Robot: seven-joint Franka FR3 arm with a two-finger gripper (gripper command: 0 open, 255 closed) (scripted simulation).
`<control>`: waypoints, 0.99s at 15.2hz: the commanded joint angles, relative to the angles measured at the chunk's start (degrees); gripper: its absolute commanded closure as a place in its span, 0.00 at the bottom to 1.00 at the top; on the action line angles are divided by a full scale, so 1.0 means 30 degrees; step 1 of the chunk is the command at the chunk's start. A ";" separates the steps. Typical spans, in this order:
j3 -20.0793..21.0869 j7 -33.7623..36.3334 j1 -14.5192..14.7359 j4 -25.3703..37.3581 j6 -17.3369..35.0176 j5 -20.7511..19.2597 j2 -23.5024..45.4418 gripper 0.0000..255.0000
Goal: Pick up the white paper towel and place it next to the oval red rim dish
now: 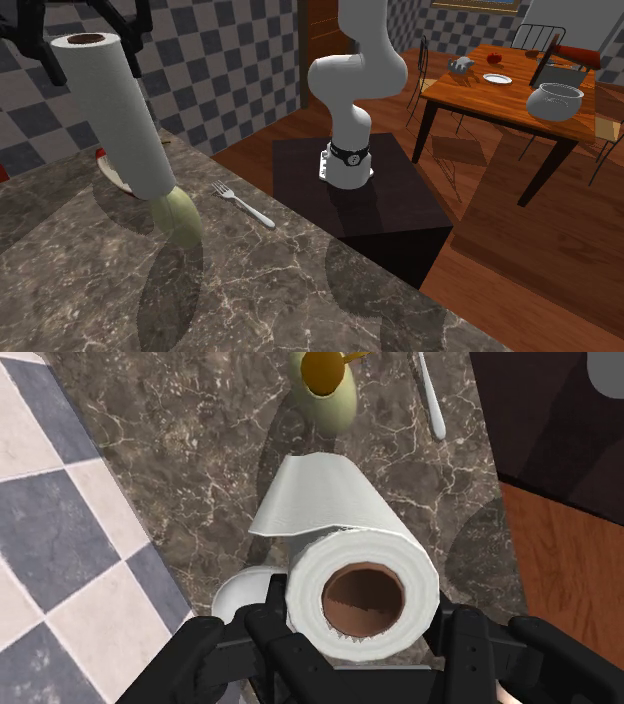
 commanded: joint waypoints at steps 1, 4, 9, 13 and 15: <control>-0.0348 -0.0636 -0.0337 -0.0623 0.0237 -0.0357 -0.0538 1.00; -0.0911 -0.1585 -0.0850 -0.1459 0.0558 -0.0887 -0.1293 1.00; -0.2106 -0.3399 -0.1676 -0.2385 0.1033 -0.1561 -0.2113 1.00; -0.3354 -0.5061 -0.2213 -0.2725 0.1396 -0.1878 -0.2357 1.00; -0.4091 -0.5971 -0.2421 -0.2766 0.1581 -0.1936 -0.2324 1.00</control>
